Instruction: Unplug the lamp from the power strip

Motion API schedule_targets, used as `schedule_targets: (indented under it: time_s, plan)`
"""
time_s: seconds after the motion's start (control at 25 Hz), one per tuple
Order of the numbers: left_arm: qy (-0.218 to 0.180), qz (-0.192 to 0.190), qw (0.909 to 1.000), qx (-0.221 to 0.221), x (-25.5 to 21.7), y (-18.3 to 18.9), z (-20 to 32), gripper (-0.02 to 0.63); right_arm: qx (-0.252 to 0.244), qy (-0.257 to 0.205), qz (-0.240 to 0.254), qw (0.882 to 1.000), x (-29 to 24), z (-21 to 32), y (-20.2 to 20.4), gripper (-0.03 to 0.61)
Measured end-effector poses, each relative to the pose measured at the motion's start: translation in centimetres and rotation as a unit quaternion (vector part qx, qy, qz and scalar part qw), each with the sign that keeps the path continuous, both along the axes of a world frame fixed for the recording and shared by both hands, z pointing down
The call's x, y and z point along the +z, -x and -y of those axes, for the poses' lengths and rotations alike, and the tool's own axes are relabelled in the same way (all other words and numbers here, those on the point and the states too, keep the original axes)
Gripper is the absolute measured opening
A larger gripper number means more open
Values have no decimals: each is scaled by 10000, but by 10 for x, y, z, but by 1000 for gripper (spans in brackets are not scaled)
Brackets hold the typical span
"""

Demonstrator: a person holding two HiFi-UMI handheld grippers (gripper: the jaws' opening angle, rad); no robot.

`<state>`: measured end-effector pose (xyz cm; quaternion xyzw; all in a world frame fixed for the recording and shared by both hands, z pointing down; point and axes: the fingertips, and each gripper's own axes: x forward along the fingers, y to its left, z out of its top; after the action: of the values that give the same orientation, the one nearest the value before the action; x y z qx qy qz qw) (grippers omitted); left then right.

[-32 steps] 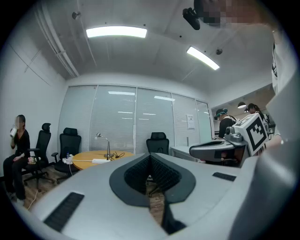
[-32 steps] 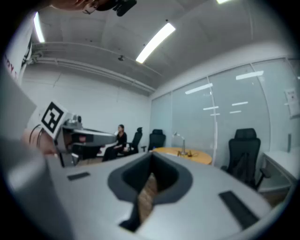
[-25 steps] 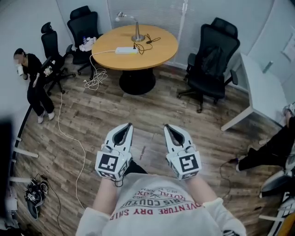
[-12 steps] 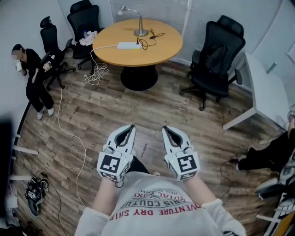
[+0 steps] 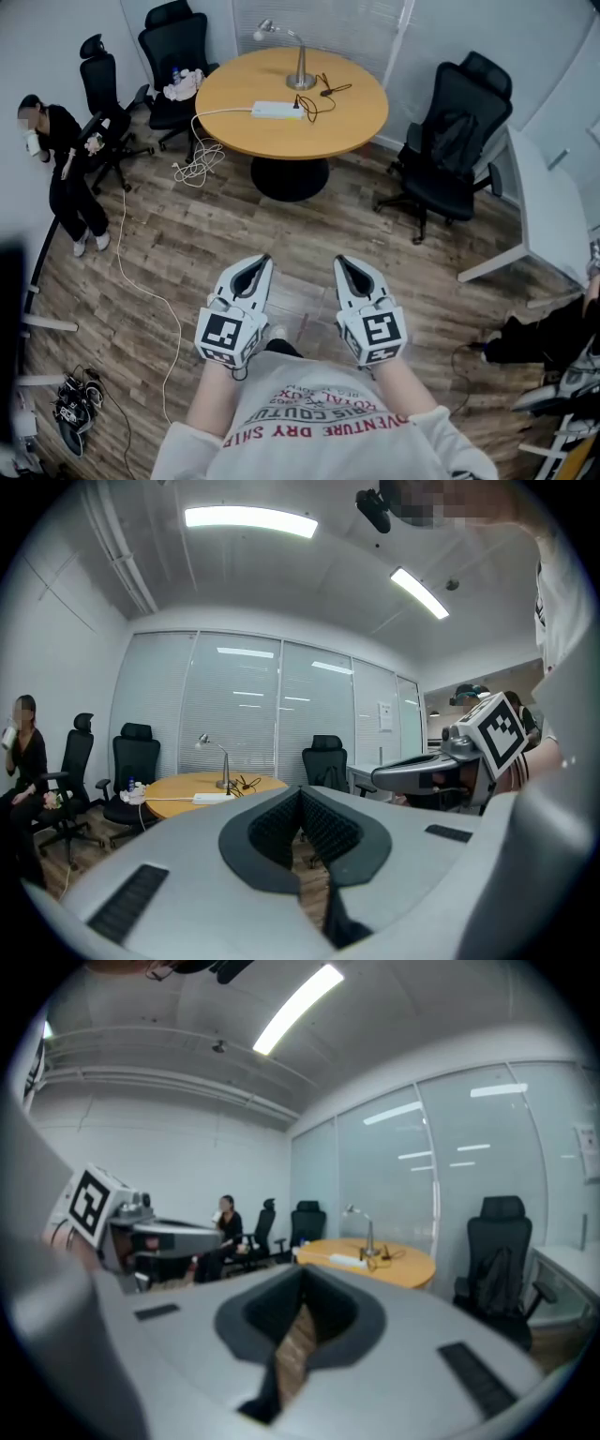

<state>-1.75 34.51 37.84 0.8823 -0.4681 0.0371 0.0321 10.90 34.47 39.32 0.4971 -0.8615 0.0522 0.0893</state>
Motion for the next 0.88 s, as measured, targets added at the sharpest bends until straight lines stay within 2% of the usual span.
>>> schedule_targets:
  time_s: [0.24, 0.44, 0.6, 0.88]
  plan:
    - [-4, -50, 10000, 32, -6, 55, 62, 28, 165, 101, -16, 9998, 2, 57, 45, 29]
    - [155, -112, 9998, -16, 3, 87, 104, 28, 266, 180, -31, 9995, 6, 102, 63, 29]
    - [297, -145, 9994, -84, 15, 100, 130, 28, 249, 247, -28, 9994, 13, 134, 72, 29]
    - [328, -73, 9989, -313, 27, 104, 184, 28, -21, 258, -39, 9997, 26, 199, 77, 29]
